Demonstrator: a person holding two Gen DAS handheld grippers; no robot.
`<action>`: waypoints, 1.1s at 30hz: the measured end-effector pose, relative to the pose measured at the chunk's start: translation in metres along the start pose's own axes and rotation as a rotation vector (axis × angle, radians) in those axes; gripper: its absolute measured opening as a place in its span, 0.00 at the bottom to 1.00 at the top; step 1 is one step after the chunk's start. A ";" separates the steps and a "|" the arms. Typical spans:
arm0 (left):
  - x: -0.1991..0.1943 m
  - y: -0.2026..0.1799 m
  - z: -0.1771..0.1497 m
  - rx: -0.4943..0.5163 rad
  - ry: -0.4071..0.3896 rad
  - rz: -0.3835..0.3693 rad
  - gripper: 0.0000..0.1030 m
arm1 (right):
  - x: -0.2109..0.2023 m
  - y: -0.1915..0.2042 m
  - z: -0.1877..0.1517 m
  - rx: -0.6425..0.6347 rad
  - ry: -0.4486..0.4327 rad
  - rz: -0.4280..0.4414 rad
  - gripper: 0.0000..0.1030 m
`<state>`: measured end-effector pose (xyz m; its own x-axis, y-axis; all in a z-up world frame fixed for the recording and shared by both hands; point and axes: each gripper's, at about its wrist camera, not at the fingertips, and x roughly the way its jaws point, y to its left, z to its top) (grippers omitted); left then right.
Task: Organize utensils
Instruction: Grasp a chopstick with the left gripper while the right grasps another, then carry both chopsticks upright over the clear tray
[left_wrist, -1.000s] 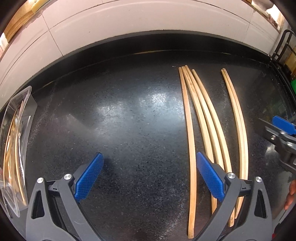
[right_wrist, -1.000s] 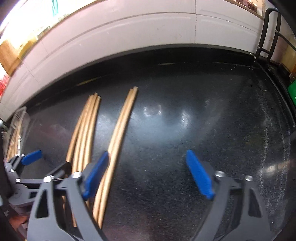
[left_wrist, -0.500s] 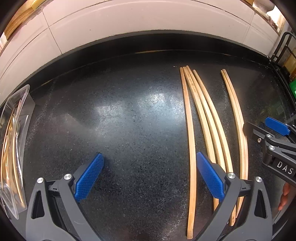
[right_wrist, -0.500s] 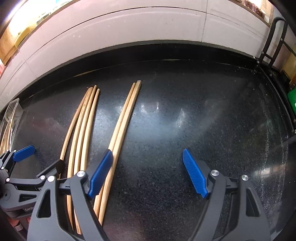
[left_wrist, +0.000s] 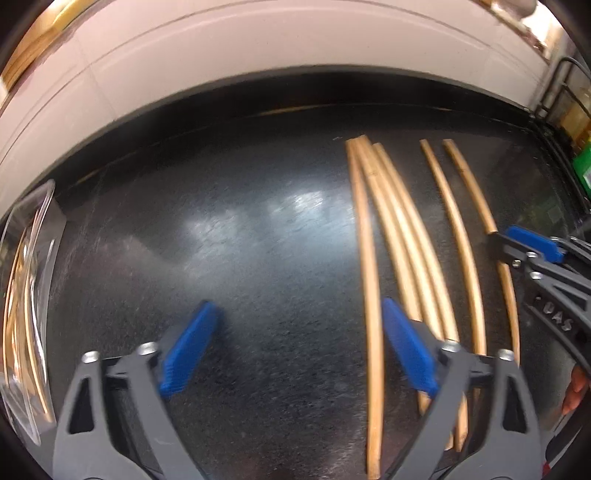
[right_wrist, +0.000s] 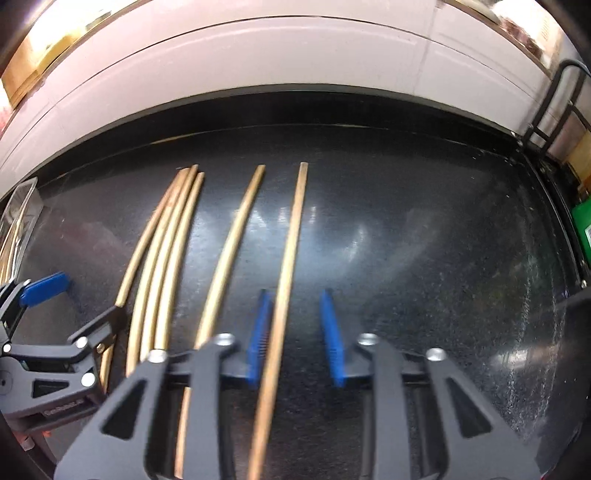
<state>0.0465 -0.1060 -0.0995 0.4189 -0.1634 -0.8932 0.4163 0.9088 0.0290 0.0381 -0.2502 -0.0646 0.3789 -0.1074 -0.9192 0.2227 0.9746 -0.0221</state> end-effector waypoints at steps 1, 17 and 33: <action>-0.001 -0.003 0.001 0.010 -0.006 -0.003 0.62 | 0.000 0.001 0.000 -0.003 -0.001 0.003 0.22; -0.027 -0.010 0.027 0.015 -0.065 -0.182 0.05 | -0.025 -0.025 0.010 0.119 -0.034 0.164 0.07; -0.116 0.093 0.018 -0.125 -0.204 -0.088 0.05 | -0.081 0.074 0.063 0.000 -0.141 0.317 0.07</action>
<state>0.0515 -0.0093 0.0150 0.5446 -0.3070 -0.7805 0.3608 0.9259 -0.1124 0.0803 -0.1816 0.0325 0.5494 0.1745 -0.8171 0.0742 0.9639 0.2557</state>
